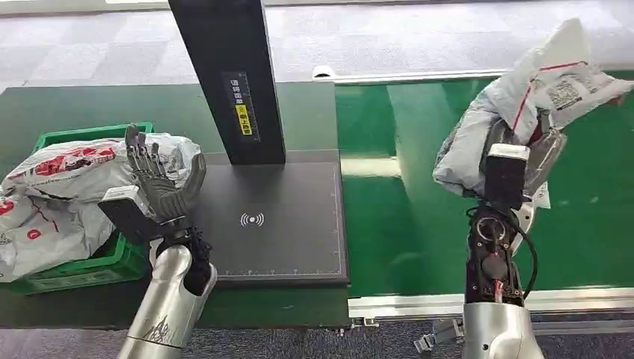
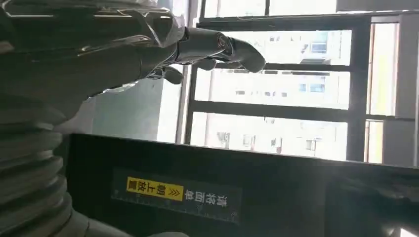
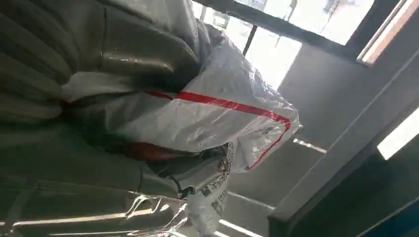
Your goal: Moved the parcel from conveyor to table for the left to box.
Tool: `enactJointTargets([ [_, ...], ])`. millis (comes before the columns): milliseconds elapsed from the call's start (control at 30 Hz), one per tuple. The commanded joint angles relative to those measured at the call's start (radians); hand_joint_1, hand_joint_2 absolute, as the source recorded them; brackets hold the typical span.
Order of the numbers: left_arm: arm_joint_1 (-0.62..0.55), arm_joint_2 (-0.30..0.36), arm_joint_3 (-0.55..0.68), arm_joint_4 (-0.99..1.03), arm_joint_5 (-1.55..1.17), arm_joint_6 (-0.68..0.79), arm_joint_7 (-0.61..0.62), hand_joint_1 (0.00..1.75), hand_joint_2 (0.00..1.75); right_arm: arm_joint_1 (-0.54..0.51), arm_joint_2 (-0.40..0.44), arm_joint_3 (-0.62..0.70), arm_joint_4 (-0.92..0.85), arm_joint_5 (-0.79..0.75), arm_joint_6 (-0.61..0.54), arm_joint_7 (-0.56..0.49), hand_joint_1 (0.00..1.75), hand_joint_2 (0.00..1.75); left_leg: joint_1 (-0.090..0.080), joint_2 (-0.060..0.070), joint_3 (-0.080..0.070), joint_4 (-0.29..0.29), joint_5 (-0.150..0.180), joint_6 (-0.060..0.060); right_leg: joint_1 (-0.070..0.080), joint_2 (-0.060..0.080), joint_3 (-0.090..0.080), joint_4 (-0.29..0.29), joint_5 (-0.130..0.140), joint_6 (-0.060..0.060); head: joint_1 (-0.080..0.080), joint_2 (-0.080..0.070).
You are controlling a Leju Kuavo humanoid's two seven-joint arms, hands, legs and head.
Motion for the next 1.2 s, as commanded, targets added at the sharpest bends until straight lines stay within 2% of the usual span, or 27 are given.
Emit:
enactJointTargets([
  [33, -0.066, 0.02, -0.053, 0.086, 0.039, 0.0, -0.021, 0.0, 1.75, -0.066, 0.003, 0.389, 0.187, 0.26, 0.084, 0.064, 1.75, 1.75, 0.0, 0.004, 0.003, -0.001, 0.0, 0.0, 0.0, 0.002, 0.002, -0.001, 0.0, 0.0, 0.0, 0.0],
  [133, -0.073, 0.019, -0.057, 0.088, 0.042, -0.008, -0.022, 0.0, 1.75, -0.09, 0.028, 0.439, 0.25, 0.286, 0.157, 0.068, 1.75, 1.75, 0.0, 0.005, 0.005, -0.001, -0.001, -0.001, 0.001, 0.002, 0.004, -0.001, 0.0, 0.0, 0.0, 0.0],
  [233, -0.09, 0.019, -0.07, 0.093, 0.028, -0.004, -0.012, 0.0, 1.75, -0.148, 0.054, 0.534, 0.369, 0.335, 0.332, 0.138, 1.75, 1.75, 0.0, 0.004, 0.003, 0.0, -0.001, 0.0, 0.001, 0.002, 0.002, 0.0, 0.0, 0.0, 0.0, 0.0],
  [433, -0.088, 0.022, -0.075, 0.09, 0.026, 0.008, -0.006, 0.0, 1.75, -0.197, 0.125, 0.625, 0.557, 0.345, 0.536, 0.189, 1.75, 1.75, 0.0, 0.002, 0.002, -0.001, 0.0, 0.0, 0.0, 0.001, 0.002, 0.0, 0.0, 0.0, 0.0, 0.0],
  [467, -0.088, 0.022, -0.076, 0.091, 0.026, 0.008, -0.007, 0.0, 1.75, -0.2, 0.128, 0.63, 0.569, 0.346, 0.536, 0.194, 1.75, 1.75, 0.0, 0.004, 0.007, -0.002, -0.001, -0.001, 0.0, 0.0, 0.006, -0.001, -0.001, 0.001, 0.0, 0.0],
  [567, -0.088, 0.022, -0.076, 0.091, 0.026, 0.009, -0.007, 0.0, 1.75, -0.203, 0.126, 0.63, 0.571, 0.346, 0.537, 0.193, 1.75, 1.75, 0.0, 0.002, 0.003, -0.001, -0.001, -0.001, 0.0, -0.001, 0.003, 0.0, -0.001, 0.0, 0.0, 0.0],
  [633, -0.086, 0.022, -0.081, 0.095, 0.026, 0.016, -0.001, 0.0, 1.75, -0.218, 0.138, 0.667, 0.625, 0.347, 0.641, 0.237, 1.75, 1.75, 0.0, 0.001, 0.004, -0.001, -0.001, 0.0, 0.0, -0.002, 0.004, 0.0, -0.001, 0.001, 0.0, 0.0],
  [700, -0.083, 0.018, -0.083, 0.099, 0.026, 0.021, 0.004, 0.0, 1.75, -0.22, 0.146, 0.692, 0.664, 0.358, 0.694, 0.279, 1.75, 1.75, 0.0, 0.001, 0.003, -0.001, -0.001, 0.0, 0.0, -0.001, 0.003, 0.0, -0.001, 0.001, 0.0, 0.0],
  [833, -0.073, 0.01, -0.085, 0.085, 0.028, 0.024, 0.012, 0.0, 1.75, -0.211, 0.15, 0.674, 0.688, 0.319, 0.708, 0.265, 1.75, 1.75, 0.0, 0.001, 0.006, -0.002, 0.0, 0.0, 0.001, -0.002, 0.006, -0.002, -0.001, 0.001, 0.0, 0.0],
  [867, -0.072, 0.009, -0.086, 0.081, 0.026, 0.025, 0.015, 0.0, 1.75, -0.211, 0.146, 0.664, 0.687, 0.307, 0.709, 0.262, 1.75, 1.75, 0.0, -0.001, 0.002, -0.001, 0.0, 0.0, 0.001, -0.003, 0.003, 0.0, -0.001, 0.0, 0.0, 0.0],
  [900, -0.07, 0.009, -0.087, 0.076, 0.025, 0.025, 0.018, 0.0, 1.75, -0.206, 0.144, 0.63, 0.679, 0.271, 0.7, 0.248, 1.57, 1.75, 0.0, -0.002, 0.004, -0.001, 0.0, 0.0, 0.001, -0.005, 0.005, -0.001, -0.002, 0.001, 0.0, 0.0],
  [933, -0.066, 0.01, -0.088, 0.068, 0.025, 0.023, 0.022, 0.0, 1.75, -0.207, 0.137, 0.614, 0.672, 0.251, 0.693, 0.237, 0.0, 1.75, 0.0, -0.001, 0.004, -0.001, 0.0, 0.0, 0.001, -0.004, 0.005, -0.001, -0.002, 0.001, 0.0, 0.0],
  [1133, -0.06, 0.017, -0.111, 0.071, 0.001, -0.005, 0.048, 0.0, 1.75, -0.211, 0.107, 0.491, 0.63, 0.105, 0.713, 0.133, 0.0, 1.75, 0.0, -0.002, 0.004, -0.001, 0.0, 0.0, 0.0, -0.005, 0.004, -0.001, -0.002, 0.001, 0.0, 0.0],
  [1200, -0.06, 0.012, -0.104, 0.073, -0.001, -0.012, 0.048, 0.0, 1.75, -0.212, 0.101, 0.413, 0.619, 0.003, 0.779, 0.099, 0.0, 1.75, 0.0, -0.002, 0.002, -0.001, 0.0, 0.0, 0.0, -0.003, 0.002, 0.0, -0.001, 0.001, 0.0, 0.0],
])
